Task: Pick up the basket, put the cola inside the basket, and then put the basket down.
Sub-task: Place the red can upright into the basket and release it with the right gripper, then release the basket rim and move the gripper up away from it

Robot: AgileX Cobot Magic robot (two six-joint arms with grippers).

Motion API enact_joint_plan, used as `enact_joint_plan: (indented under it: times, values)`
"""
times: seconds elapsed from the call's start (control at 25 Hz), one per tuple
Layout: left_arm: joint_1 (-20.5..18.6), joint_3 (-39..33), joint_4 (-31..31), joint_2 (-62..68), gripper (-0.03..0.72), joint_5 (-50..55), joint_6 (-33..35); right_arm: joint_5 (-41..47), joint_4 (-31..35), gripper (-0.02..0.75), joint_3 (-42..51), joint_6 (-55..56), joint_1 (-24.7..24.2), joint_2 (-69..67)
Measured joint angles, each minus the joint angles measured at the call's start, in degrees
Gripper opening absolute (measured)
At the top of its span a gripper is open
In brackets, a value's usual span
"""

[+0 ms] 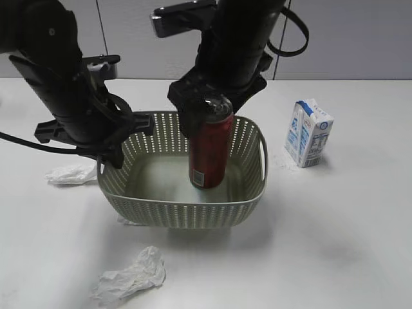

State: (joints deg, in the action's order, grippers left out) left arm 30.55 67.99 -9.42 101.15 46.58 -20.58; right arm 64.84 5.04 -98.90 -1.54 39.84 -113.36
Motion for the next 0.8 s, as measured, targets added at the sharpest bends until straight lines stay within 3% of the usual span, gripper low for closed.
enact_joint_plan:
  times: [0.44,0.8]
  values:
    - [0.07,0.0,-0.11,0.0,0.003,0.32,0.07,3.28,-1.24,0.633,-14.79,0.09,-2.08,2.53]
    - [0.07,0.0,-0.12,0.0,0.003,1.79,0.14,3.4,-2.17,0.589,-11.73,0.14,-19.13,8.76]
